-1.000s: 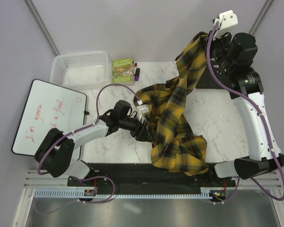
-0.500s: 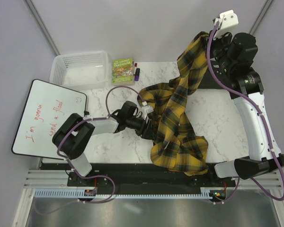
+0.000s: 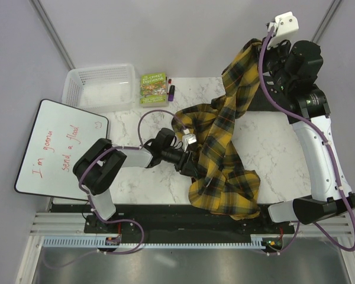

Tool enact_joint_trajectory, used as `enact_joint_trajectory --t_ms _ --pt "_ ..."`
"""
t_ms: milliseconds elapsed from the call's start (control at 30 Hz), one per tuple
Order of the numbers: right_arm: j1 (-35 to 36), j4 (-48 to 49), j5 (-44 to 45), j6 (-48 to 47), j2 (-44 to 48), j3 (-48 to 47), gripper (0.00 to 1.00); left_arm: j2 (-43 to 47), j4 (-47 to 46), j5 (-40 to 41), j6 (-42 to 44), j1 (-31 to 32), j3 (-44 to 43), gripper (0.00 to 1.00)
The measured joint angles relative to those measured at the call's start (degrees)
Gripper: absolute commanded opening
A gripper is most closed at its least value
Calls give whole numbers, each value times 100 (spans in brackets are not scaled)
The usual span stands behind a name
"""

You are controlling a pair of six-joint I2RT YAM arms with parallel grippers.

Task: Fold and stack the long sleeve shirts
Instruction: Flatten the shirt out

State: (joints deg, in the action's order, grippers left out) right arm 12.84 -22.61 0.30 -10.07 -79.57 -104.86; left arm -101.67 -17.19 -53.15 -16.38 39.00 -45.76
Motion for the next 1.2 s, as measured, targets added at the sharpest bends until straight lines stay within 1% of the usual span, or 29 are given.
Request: enact_joint_trajectory --t_ms 33,67,133,167,233,267,367,467,600,667,767,800,867,900,933,967,1033,1067,1133,1200 --pt "0 0 7 -7 0 -7 0 -37 -31 0 -33 2 0 51" --pt "-7 4 11 -9 0 -11 0 -66 -50 2 -68 2 0 46" --pt "-20 17 26 -20 0 -31 0 -131 -81 13 -146 2 0 40" --pt "-26 33 35 -22 0 -33 0 -160 -90 20 -181 2 0 32" --pt "-39 44 70 -22 0 -59 0 -179 -92 44 -232 -2 0 23" --pt "-48 59 87 -22 0 -70 0 -179 -98 52 -254 -9 0 15" --pt "-66 114 107 -20 0 -111 0 -162 -92 76 -289 -79 0 2" --pt "-74 153 114 -20 2 -136 0 31 -9 72 -348 -262 2 2" --pt "-74 184 131 -24 2 -136 0 680 354 55 -328 -597 -9 2" --pt "-74 203 157 -28 2 -136 0 1161 728 94 -140 -767 -63 2" --pt "-74 219 221 -72 2 -136 0 1797 1517 238 326 -981 -310 2" --pt "-74 232 254 -94 2 -136 0 1965 1910 319 522 -1091 -479 2" --pt "-79 249 378 -186 2 -151 0 2184 2638 450 968 -1305 -918 2" --pt "-87 254 444 -232 2 -170 0 2229 3104 535 1213 -1698 -1231 2" --pt "-101 262 503 -282 2 -192 0 2232 3453 647 1449 -1926 -1517 2" --pt "-129 313 603 -339 2 -223 0 2205 3980 859 1801 -2256 -1976 2" --pt "-192 409 730 -407 2 -269 0 2118 4793 1268 2402 -2634 -2758 2" --pt "-240 468 791 -437 2 -293 0 2052 5178 1484 2706 -2769 -3220 2" --pt "-317 555 896 -479 22 -297 0 1989 5761 1823 3228 -2844 -3989 2" --pt "-358 603 942 -522 90 -234 0 2050 6214 2072 3552 -2723 -4378 2"
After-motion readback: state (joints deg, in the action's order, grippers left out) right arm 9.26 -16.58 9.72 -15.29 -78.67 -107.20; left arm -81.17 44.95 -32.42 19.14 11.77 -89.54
